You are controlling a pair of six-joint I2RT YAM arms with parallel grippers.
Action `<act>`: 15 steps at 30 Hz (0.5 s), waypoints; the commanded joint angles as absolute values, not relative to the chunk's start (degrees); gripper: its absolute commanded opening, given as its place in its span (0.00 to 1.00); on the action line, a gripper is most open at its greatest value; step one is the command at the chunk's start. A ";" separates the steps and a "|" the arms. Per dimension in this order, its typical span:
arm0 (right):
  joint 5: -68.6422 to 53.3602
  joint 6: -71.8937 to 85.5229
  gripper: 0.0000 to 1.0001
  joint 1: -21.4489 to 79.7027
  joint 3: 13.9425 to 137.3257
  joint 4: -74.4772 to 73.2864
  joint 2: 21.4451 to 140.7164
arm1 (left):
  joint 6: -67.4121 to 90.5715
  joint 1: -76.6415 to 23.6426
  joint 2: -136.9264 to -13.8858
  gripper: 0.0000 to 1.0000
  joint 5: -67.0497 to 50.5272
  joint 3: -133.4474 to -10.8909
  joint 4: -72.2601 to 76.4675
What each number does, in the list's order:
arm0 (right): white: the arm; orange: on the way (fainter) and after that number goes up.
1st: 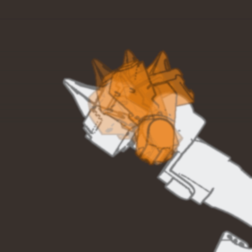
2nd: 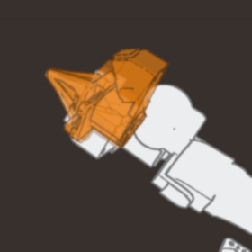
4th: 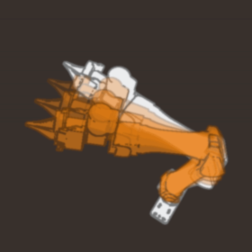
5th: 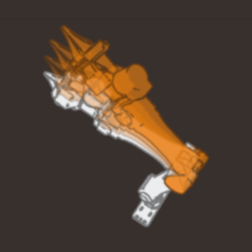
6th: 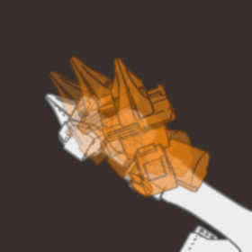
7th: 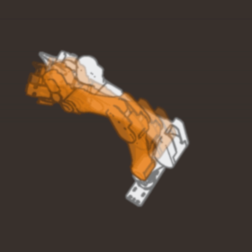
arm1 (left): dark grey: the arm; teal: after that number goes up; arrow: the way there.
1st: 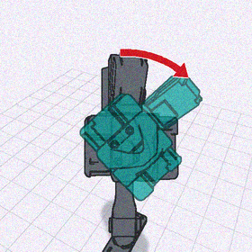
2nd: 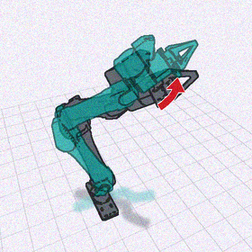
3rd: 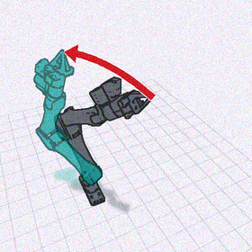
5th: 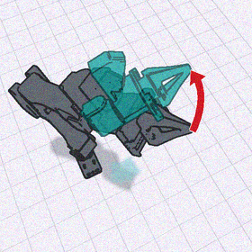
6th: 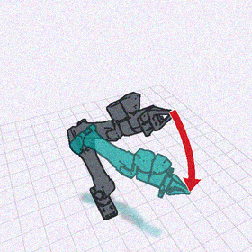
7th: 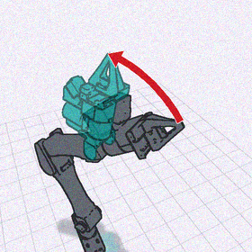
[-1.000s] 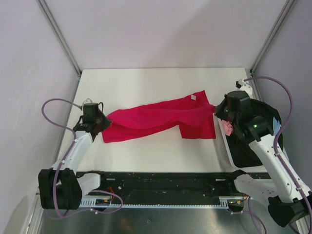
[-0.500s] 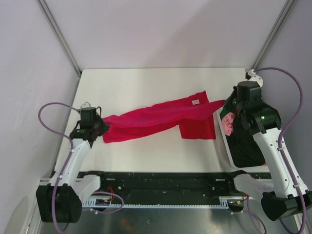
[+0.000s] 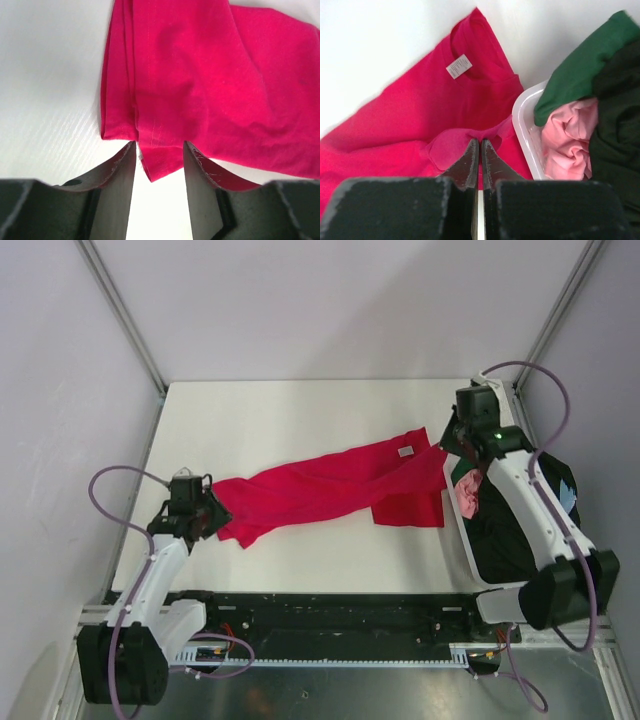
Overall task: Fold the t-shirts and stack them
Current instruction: Flatten out the tshirt
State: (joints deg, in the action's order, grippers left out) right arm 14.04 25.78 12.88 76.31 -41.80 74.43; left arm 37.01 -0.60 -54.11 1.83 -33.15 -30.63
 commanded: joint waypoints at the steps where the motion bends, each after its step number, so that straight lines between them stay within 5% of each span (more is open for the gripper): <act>1: 12.55 25.61 0.00 12.67 78.31 -36.69 79.91 | 37.69 -0.92 -49.62 0.46 0.45 -30.91 -30.06; 15: 12.21 25.85 0.00 13.24 77.94 -36.54 80.44 | 50.84 -14.82 -48.22 0.42 11.48 -24.10 -29.70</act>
